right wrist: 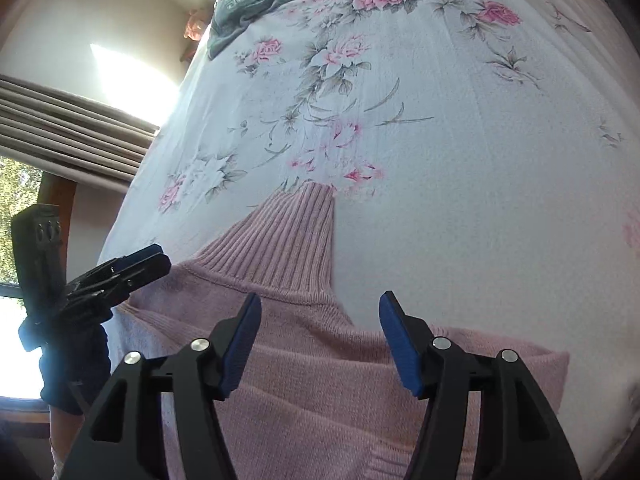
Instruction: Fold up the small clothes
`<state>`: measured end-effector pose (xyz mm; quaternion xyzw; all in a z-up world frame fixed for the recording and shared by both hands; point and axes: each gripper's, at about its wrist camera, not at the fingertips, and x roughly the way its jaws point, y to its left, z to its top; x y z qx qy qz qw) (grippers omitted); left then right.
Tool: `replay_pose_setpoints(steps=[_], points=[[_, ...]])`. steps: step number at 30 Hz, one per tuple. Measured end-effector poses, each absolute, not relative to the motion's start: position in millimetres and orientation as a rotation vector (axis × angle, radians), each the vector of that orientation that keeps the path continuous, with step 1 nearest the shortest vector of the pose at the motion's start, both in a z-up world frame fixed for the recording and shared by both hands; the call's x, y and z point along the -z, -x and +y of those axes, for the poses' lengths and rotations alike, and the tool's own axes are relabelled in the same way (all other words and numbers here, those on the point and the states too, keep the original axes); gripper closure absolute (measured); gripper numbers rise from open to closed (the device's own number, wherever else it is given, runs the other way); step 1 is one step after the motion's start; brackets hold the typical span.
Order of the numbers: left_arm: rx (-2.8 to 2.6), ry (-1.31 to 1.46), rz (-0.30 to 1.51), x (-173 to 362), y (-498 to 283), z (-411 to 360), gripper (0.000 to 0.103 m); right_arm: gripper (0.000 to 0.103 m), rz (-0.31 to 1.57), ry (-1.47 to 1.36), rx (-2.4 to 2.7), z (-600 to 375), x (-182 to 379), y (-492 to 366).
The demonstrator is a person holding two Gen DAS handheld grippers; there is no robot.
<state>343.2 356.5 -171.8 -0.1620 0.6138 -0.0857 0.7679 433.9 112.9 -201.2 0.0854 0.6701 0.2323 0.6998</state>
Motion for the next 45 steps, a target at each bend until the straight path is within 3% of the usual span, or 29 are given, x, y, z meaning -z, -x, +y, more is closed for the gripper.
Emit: replay_pose_setpoints(steps=[9,13,15,16,18,19,20,22,24,33,39,45], points=[[0.249,0.469,1.494,250.5,-384.4,341.9,0.04,0.039,1.658,-0.191,-0.603,155.3,292.9,-484.9],[0.299,0.549,1.523,261.2,-394.4,339.8,0.041,0.031,1.717,-0.257,-0.64,160.7,320.2,-491.3],[0.289,0.57,1.55,269.5,-398.3,338.6,0.045,0.031,1.714,-0.294,-0.642,161.3,327.5,-493.3],[0.275,0.587,1.561,274.4,-399.5,339.5,0.054,0.031,1.71,-0.317,-0.649,161.6,329.5,-494.2],[0.273,0.647,1.563,283.2,-399.5,343.5,0.063,0.048,1.714,-0.351,-0.661,162.0,331.7,-494.2],[0.282,0.681,1.562,286.4,-399.2,345.2,0.075,0.058,1.715,-0.372,-0.679,161.9,330.8,-494.1],[0.293,0.711,1.56,287.9,-398.2,346.0,0.082,0.075,1.711,-0.393,-0.697,161.9,328.4,-493.1],[0.322,0.743,1.516,280.9,-397.1,349.2,0.084,0.085,1.666,-0.388,-0.706,159.9,316.6,-491.0],[0.36,0.793,1.442,267.7,-393.3,354.4,0.085,0.092,1.596,-0.41,-0.733,155.8,298.3,-489.4],[0.554,0.796,1.125,170.4,-349.6,348.2,0.084,0.094,1.31,-0.432,-0.878,124.0,185.7,-458.3],[0.648,0.649,0.997,113.5,-281.8,337.2,0.07,0.094,1.175,-0.319,-0.971,106.0,124.6,-389.1],[0.731,0.489,0.907,89.7,-198.4,327.3,0.054,0.094,1.121,-0.177,-1.021,101.6,104.5,-300.2]])
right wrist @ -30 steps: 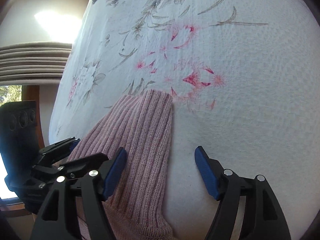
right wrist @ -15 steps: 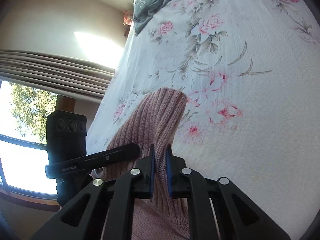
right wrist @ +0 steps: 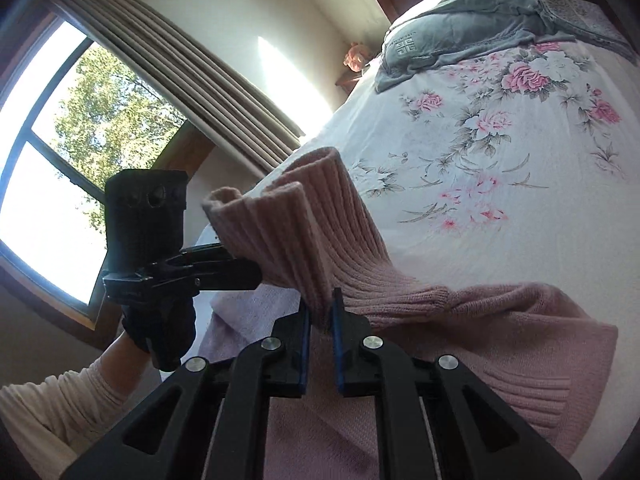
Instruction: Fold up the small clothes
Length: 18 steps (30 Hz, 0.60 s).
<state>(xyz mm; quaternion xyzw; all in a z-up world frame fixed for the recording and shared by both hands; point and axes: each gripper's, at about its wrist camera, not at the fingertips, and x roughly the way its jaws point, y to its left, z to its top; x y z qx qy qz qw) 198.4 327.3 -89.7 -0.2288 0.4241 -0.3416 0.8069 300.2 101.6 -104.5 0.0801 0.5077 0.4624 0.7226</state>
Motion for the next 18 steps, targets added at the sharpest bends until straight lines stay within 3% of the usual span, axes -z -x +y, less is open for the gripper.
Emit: replay_pose_setpoints(steps=[4,6,11,18], points=[[0.764,0.34,0.93,99.9,-153.2,315.4,0.048,0.092,1.151,-0.065,-1.009,102.7,117.0,-250.2],[0.757,0.266,0.98,115.3,-137.1,309.1,0.048,0.077,1.208,-0.03,-0.998,102.8,132.0,-232.0],[0.769,0.241,1.066,143.4,-109.4,312.1,0.048,0.076,1.243,0.037,-0.961,90.4,139.6,-204.3],[0.752,0.226,1.041,129.7,-87.5,320.1,0.045,0.073,1.128,-0.095,-0.929,107.6,81.6,-248.2]])
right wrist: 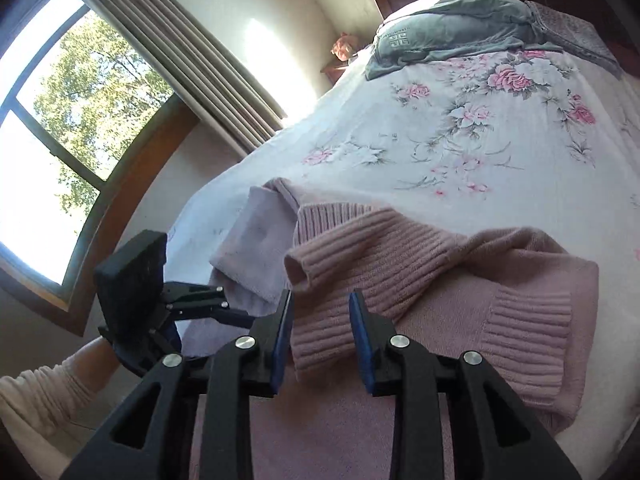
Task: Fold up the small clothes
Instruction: 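Open both tools to release the folded collar, then move both tools toward the hem of a spread pink sweater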
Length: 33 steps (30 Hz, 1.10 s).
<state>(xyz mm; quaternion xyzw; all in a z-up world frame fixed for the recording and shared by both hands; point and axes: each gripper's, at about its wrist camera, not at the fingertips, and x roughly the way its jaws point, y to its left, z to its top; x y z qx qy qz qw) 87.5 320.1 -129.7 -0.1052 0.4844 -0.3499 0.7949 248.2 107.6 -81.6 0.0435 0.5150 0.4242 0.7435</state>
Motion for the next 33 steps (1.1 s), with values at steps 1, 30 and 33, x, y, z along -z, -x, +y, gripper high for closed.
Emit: replay_pose_setpoints(steps=[1,30,33], points=[[0.742,0.238,1.033,126.9,-88.2,322.3,0.043,0.073,1.123,-0.105,-0.925,117.3,79.2,-257.8],[0.129,0.405,1.096,110.1,40.7,400.0,0.036,0.055,1.091,-0.176,-0.762,72.5,71.2,-173.0],[0.058,0.379,1.145,111.9,76.0,408.7,0.035,0.054,1.088,-0.141,-0.708,35.5,62.9,-127.5]])
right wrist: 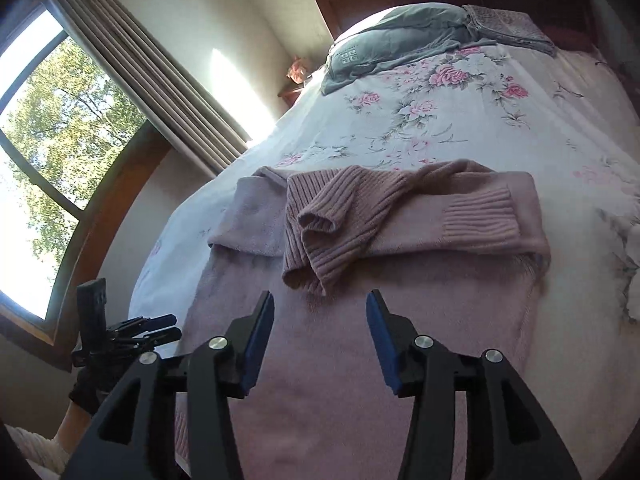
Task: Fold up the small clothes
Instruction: 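Move both tools toward the hem of a spread pink sweater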
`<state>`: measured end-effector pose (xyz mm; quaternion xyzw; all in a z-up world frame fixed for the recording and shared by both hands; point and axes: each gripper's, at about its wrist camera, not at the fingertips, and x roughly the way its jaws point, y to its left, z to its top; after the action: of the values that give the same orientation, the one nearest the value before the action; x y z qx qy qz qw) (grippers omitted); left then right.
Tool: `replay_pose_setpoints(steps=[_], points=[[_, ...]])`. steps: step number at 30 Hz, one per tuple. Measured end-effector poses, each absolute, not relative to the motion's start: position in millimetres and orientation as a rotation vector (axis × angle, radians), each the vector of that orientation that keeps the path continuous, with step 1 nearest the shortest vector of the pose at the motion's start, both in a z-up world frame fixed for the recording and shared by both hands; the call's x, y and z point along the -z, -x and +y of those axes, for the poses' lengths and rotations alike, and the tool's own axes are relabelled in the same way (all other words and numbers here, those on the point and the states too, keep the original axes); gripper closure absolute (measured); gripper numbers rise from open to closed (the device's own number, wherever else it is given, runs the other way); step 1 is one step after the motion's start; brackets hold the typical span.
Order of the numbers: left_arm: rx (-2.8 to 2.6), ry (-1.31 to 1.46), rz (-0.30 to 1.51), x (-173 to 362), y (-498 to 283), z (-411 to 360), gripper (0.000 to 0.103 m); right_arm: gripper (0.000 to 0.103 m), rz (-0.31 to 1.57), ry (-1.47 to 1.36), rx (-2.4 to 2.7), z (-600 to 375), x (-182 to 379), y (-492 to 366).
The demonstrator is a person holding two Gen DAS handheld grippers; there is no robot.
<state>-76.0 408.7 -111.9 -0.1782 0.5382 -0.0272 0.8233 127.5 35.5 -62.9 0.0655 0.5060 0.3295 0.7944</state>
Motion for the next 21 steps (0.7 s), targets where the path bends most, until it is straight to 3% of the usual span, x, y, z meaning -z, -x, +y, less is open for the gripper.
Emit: replay_pose_setpoints(steps=[4,13,21], points=[[-0.005,0.402,1.205,120.7,119.3,421.0,0.035,0.046,1.116,-0.083,-0.578,-11.7,69.4,-68.9],[-0.03,0.427,1.29,135.9,168.0,416.9,0.035,0.046,1.22,-0.129,-0.454,-74.8,99.5,30.7],[0.002,0.491,1.306,149.6,203.3,417.1,0.035,0.045,1.317,-0.208,-0.459,-90.4,144.9,59.4]])
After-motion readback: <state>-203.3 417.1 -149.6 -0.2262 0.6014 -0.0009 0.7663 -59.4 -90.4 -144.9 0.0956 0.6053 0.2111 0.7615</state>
